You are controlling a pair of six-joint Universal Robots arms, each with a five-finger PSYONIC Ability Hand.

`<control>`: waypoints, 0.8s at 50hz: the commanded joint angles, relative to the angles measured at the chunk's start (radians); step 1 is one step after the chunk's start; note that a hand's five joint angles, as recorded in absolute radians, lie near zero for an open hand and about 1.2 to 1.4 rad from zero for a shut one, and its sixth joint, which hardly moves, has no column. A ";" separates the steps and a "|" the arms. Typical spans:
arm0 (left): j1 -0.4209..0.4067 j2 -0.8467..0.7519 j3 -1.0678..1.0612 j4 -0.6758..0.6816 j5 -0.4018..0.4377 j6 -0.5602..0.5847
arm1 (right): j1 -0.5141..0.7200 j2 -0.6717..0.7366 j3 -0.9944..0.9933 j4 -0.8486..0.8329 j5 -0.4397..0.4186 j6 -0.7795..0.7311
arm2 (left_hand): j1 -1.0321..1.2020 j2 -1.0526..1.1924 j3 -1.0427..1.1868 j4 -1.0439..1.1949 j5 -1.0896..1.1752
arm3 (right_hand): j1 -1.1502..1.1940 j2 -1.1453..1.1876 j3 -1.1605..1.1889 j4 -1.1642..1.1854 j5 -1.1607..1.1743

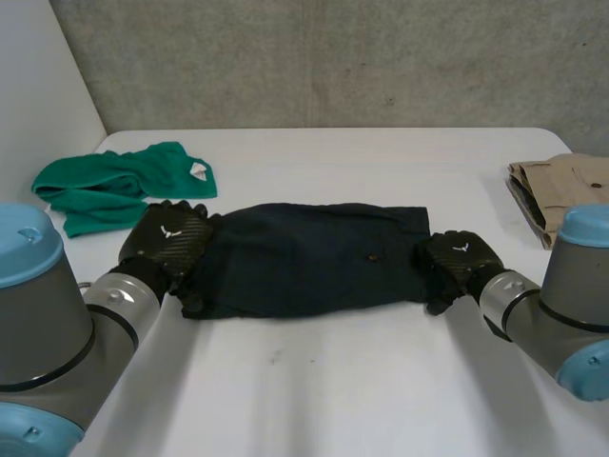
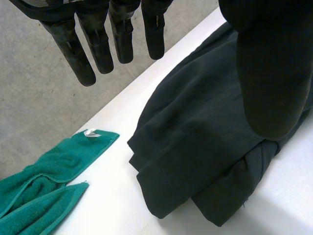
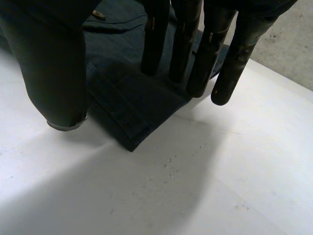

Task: Fold the laundry.

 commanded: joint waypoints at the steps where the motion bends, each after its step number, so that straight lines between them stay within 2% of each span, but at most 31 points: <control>1: 0.003 -0.003 -0.001 0.000 0.000 -0.001 | 0.016 0.033 -0.026 -0.025 -0.004 0.002 | -0.011 -0.001 -0.003 0.002 0.010 | 0.277 0.193 0.189 0.189 0.195; 12: 0.003 -0.003 -0.003 0.000 0.000 -0.001 | 0.044 0.092 -0.089 -0.025 0.001 0.003 | -0.011 -0.001 -0.003 0.002 0.010 | 0.500 0.416 0.412 0.412 0.418; 14: 0.003 -0.003 -0.003 0.000 0.000 -0.001 | 0.044 0.099 -0.098 -0.025 0.003 0.003 | -0.011 -0.001 -0.003 0.002 0.010 | 0.620 0.536 0.532 0.532 0.538; 15: 0.003 -0.003 -0.003 0.000 0.000 -0.001 | 0.049 0.106 -0.107 -0.025 0.004 0.003 | -0.011 -0.001 -0.003 0.002 0.010 | 0.818 0.735 0.730 0.731 0.737; 16: 0.003 -0.003 -0.003 0.000 0.000 -0.001 | 0.049 0.106 -0.110 -0.025 0.006 0.003 | -0.011 -0.001 -0.003 0.002 0.010 | 0.889 0.805 0.801 0.801 0.807; 30: 0.003 0.000 -0.001 0.000 0.000 -0.001 | 0.014 -0.039 -0.067 -0.022 0.006 0.000 | -0.011 -0.001 -0.003 0.002 0.010 | 0.889 0.806 0.802 0.802 0.808; 34: 0.003 0.000 -0.001 0.000 0.000 -0.001 | -0.075 -0.054 -0.023 -0.020 -0.010 -0.020 | -0.011 -0.001 -0.003 0.002 0.010 | 0.889 0.806 0.802 0.802 0.808; 40: 0.000 0.000 -0.004 -0.002 0.000 -0.001 | -0.212 -0.094 0.032 -0.016 -0.037 -0.133 | -0.014 -0.004 -0.006 -0.001 0.008 | 0.889 0.806 0.802 0.802 0.808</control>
